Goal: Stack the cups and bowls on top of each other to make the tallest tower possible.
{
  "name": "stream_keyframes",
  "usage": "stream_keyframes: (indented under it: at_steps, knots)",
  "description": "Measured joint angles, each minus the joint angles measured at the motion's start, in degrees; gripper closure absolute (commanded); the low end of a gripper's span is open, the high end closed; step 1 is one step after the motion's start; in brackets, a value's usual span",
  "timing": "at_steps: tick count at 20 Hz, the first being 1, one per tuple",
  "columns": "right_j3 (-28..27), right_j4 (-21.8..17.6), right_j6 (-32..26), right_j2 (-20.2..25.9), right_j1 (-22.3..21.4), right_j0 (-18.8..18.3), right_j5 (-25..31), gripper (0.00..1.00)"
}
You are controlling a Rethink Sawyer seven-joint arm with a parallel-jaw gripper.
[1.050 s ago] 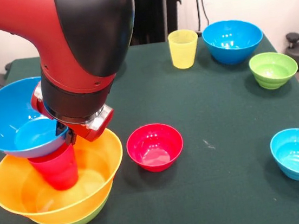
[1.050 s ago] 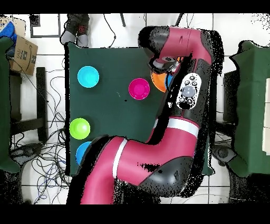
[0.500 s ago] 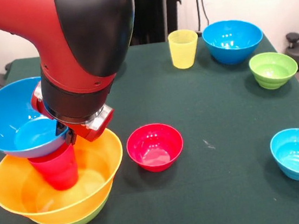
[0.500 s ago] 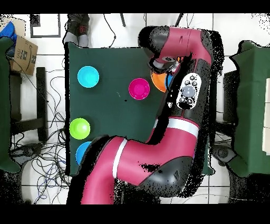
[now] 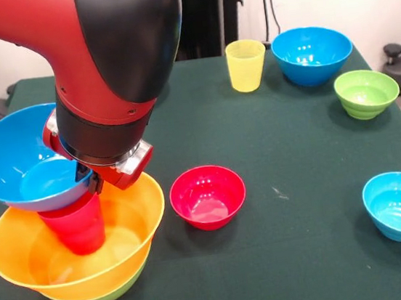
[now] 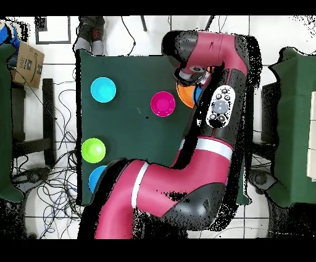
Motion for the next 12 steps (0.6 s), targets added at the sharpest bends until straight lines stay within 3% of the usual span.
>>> stream_keyframes:
  at_steps: [12]
  knots:
    - [-0.5,0.0,0.0,0.0,0.0,0.0,0.0,1.0]
